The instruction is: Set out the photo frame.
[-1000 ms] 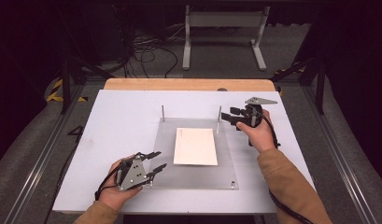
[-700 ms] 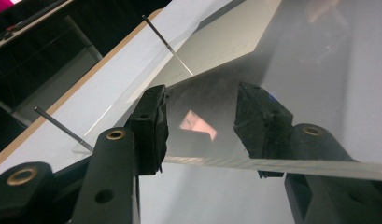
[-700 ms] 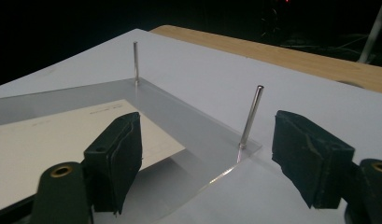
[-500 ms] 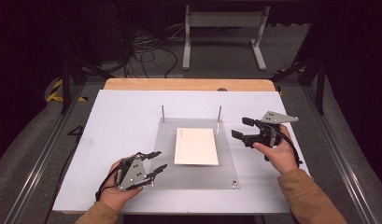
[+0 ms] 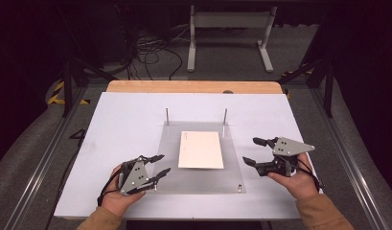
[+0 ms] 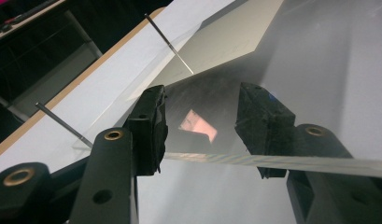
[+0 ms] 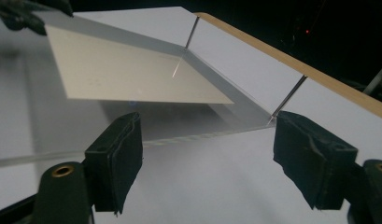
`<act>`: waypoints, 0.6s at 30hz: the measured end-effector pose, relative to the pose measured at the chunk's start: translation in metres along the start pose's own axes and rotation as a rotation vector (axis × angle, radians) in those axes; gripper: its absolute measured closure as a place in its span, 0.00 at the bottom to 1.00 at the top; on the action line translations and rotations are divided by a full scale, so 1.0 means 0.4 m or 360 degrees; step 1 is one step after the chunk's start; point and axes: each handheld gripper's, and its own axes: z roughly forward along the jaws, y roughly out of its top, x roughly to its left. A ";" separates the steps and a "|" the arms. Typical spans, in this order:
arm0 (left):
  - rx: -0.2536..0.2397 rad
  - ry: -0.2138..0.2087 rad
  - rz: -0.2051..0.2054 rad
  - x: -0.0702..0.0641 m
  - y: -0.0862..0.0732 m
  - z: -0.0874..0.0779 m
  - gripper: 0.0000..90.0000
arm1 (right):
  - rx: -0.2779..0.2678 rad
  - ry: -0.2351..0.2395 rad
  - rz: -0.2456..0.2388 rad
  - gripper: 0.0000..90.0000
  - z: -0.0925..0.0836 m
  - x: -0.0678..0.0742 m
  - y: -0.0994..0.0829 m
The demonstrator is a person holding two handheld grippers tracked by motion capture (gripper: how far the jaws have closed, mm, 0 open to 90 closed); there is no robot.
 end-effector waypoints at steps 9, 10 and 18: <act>-0.0005 0.0006 -0.0020 0.005 -0.004 -0.005 0.57 | 0.0117 0.0057 -0.0293 0.27 -0.007 0.077 -0.004; -0.0011 0.0001 -0.0044 0.006 -0.004 -0.006 0.57 | 0.0128 0.0054 -0.0313 0.27 -0.007 0.079 -0.005; -0.0011 -0.0003 -0.0037 0.007 0.000 -0.008 0.57 | 0.0107 0.0075 -0.0326 0.24 -0.003 0.094 -0.012</act>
